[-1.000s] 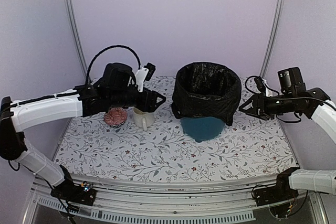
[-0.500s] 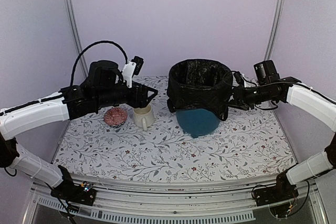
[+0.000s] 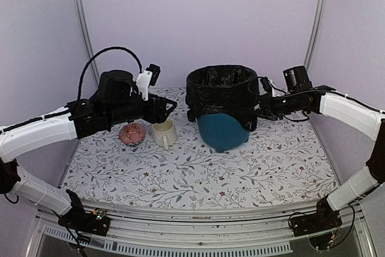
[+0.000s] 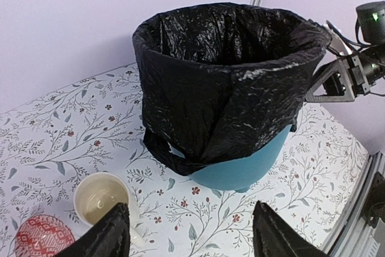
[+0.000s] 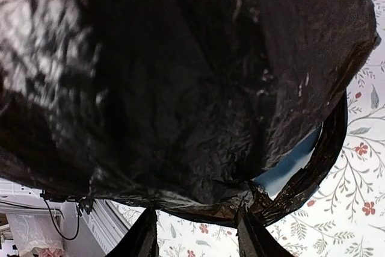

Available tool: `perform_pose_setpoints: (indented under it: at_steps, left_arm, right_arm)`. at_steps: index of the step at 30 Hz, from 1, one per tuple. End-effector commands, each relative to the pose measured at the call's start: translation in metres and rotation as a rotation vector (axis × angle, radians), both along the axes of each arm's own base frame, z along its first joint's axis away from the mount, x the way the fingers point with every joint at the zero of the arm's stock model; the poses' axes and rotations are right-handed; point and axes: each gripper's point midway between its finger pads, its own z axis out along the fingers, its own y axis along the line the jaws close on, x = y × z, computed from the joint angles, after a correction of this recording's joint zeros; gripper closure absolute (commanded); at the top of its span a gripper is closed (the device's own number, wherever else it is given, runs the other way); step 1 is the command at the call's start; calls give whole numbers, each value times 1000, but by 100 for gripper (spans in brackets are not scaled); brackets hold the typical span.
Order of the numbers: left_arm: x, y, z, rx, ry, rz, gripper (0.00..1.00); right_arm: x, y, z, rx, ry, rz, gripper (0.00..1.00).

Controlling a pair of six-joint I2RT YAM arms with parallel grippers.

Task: Put the trash bags into the trash bin

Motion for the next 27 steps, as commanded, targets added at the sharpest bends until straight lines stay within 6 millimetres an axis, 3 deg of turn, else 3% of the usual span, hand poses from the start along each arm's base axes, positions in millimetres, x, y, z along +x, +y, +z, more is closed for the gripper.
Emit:
perform_pose_setpoints:
  at_steps: [1, 10, 15, 21, 27]
  left_arm:
    - [-2, 12, 0, -3, -3, 29, 30]
    - [9, 17, -22, -34, 74, 49, 29]
    - [39, 23, -39, -111, 183, 105, 31]
    - [85, 0, -68, -139, 251, 128, 38]
    - [119, -26, -104, -228, 381, 139, 46]
  right_arm:
    - [-18, -9, -2, -16, -14, -7, 56]
    - [-41, -30, -21, -75, 32, -32, 54]
    - [-61, -46, -22, -60, 25, -35, 54]
    - [-78, -53, -20, -62, -2, -26, 54]
    - [-47, -74, -41, -56, 61, -187, 60]
